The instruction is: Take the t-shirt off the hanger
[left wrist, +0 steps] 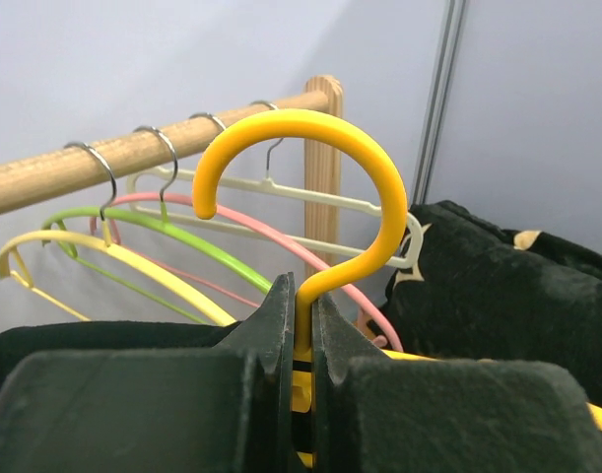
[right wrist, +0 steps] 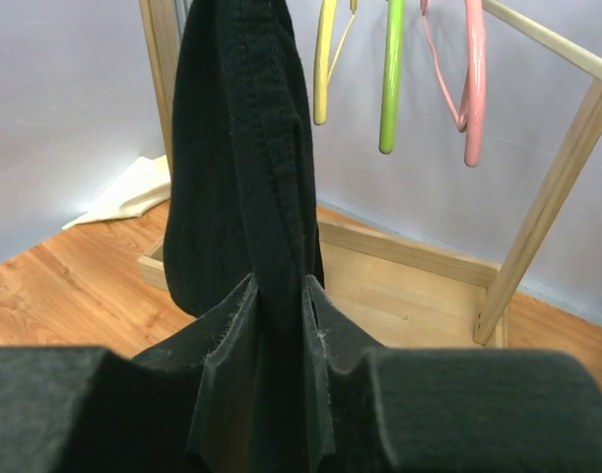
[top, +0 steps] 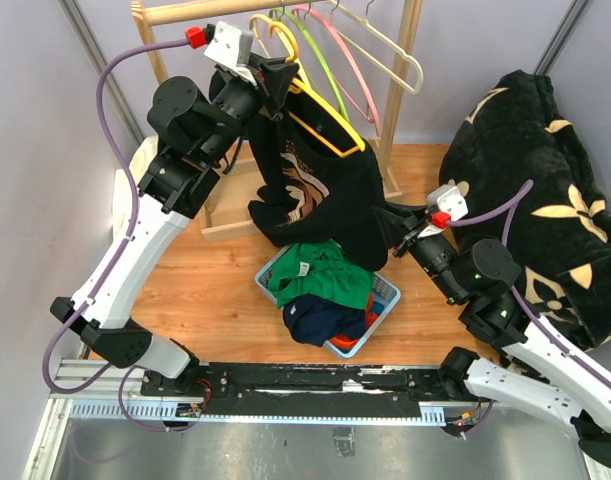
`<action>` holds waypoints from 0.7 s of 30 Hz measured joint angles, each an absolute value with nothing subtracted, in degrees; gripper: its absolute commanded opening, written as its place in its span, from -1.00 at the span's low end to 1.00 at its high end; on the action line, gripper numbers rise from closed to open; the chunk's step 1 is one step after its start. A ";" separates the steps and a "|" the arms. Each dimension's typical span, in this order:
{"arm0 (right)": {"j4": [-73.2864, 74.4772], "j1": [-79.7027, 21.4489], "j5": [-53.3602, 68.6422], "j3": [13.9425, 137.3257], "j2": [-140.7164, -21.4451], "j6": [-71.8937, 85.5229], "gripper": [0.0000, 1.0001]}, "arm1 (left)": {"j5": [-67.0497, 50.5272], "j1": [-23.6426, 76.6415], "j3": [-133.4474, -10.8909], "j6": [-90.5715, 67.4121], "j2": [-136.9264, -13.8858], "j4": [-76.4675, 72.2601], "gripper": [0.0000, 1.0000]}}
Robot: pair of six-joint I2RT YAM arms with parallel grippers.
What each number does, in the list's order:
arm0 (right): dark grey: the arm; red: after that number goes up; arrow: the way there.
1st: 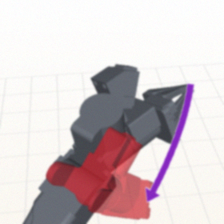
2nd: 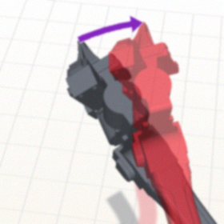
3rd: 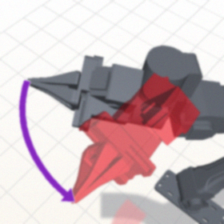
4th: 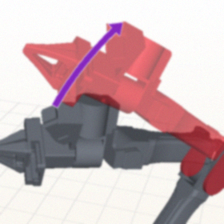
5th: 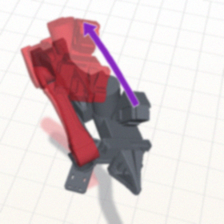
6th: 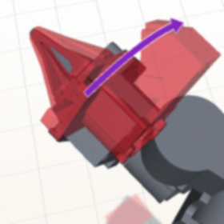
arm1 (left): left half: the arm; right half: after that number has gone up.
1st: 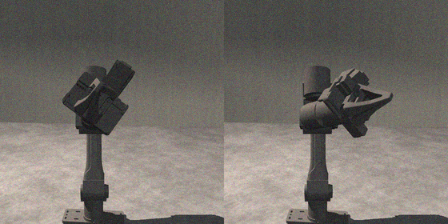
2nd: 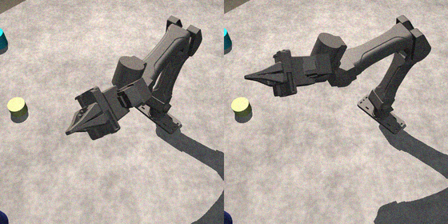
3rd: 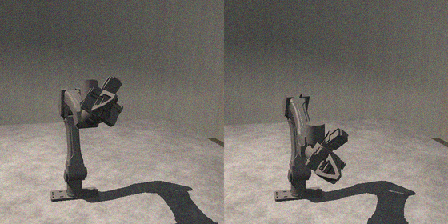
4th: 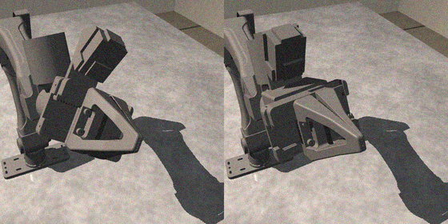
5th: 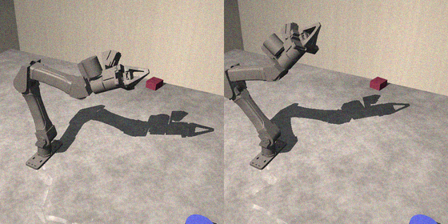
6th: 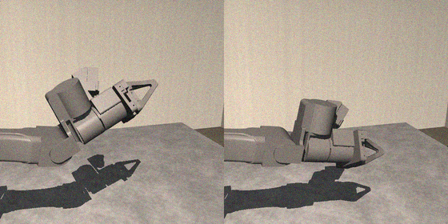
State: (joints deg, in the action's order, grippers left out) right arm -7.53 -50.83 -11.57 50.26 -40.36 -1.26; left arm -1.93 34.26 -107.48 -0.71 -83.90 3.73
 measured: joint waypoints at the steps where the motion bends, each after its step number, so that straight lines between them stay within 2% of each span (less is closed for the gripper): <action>1: -7.49 -50.85 -11.92 50.09 -40.27 -1.26 -0.71 | -1.89 34.26 -108.07 -0.64 -83.92 3.88 -0.99; 8: -7.77 -50.83 -13.69 49.19 -39.90 -1.28 -0.88 | -0.95 34.26 -111.85 -0.64 -84.84 5.93 -0.99; 21: -10.04 -50.83 -15.73 48.10 -41.63 -1.32 -0.95 | 2.09 34.26 -118.39 -1.63 -86.13 9.58 -0.99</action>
State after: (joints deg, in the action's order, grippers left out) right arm -10.04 -50.83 -15.73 48.10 -41.63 -1.32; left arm 2.09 34.26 -118.39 -1.63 -86.13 9.58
